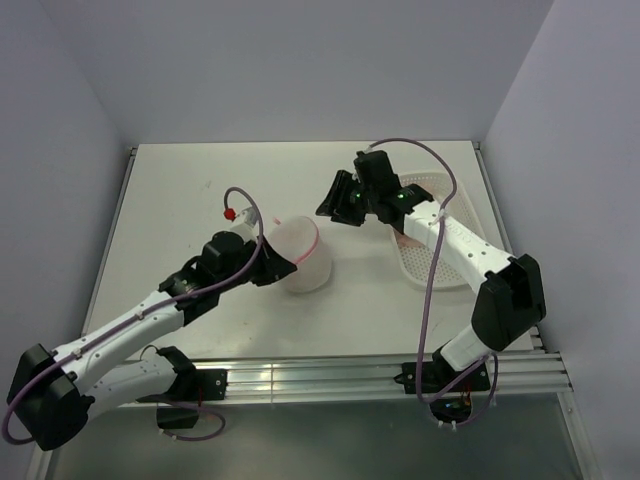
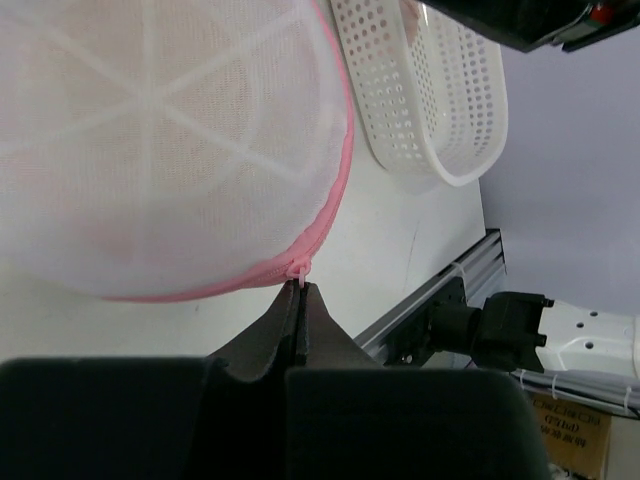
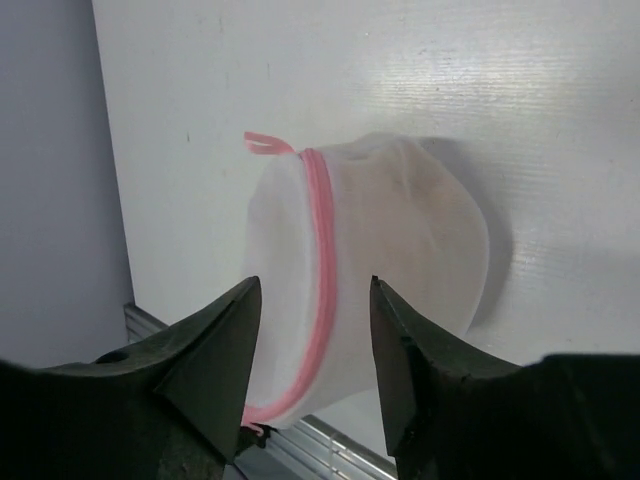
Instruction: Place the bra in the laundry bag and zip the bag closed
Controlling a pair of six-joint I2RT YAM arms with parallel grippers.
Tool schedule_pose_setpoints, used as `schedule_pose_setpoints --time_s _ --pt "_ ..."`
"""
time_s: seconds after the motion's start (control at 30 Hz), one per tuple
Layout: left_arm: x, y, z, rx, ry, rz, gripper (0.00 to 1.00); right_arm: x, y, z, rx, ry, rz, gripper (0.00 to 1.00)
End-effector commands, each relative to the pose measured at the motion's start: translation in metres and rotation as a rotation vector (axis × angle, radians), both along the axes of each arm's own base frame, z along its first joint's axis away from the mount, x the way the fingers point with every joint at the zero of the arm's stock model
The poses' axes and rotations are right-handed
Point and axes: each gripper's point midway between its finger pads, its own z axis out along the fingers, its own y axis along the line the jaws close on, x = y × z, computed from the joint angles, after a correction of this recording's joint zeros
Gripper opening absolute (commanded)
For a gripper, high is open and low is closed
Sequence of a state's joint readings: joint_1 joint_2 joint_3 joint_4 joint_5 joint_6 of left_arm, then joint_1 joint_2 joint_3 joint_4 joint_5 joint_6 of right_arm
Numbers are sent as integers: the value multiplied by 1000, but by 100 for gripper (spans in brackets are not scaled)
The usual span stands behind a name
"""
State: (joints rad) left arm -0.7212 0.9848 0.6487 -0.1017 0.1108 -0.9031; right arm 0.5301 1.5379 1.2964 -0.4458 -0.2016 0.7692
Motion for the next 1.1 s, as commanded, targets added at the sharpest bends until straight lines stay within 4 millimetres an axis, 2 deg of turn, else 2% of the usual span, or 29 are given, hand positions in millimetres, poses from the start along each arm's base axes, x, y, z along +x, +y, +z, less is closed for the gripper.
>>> schedule_pose_setpoints --time_s 0.0,0.07,0.23,0.4,0.57,0.67,0.8,1.07 --pt "-5 -21 8 -48 -34 -70 0 -5 -4 28 19 -69 -13 56" --pt "-3 -33 15 -77 -58 -91 0 -11 -7 28 23 -65 -20 57" --pt "1 -54 10 -80 -50 -125 0 -45 -11 28 86 -39 -43 57" --pt "3 -61 9 -77 -51 -132 0 -83 -4 17 170 16 -40 56" --pt "2 -66 8 -78 -48 -148 0 -105 4 4 199 48 -44 56" --pt "1 -69 9 -78 -51 -154 0 -107 11 -6 203 75 -44 55" --pt "0 -71 11 -77 -54 -157 0 -99 17 -10 216 82 -62 53" --pt "-1 -66 10 -67 -54 -150 0 -89 21 -29 172 107 -85 49"
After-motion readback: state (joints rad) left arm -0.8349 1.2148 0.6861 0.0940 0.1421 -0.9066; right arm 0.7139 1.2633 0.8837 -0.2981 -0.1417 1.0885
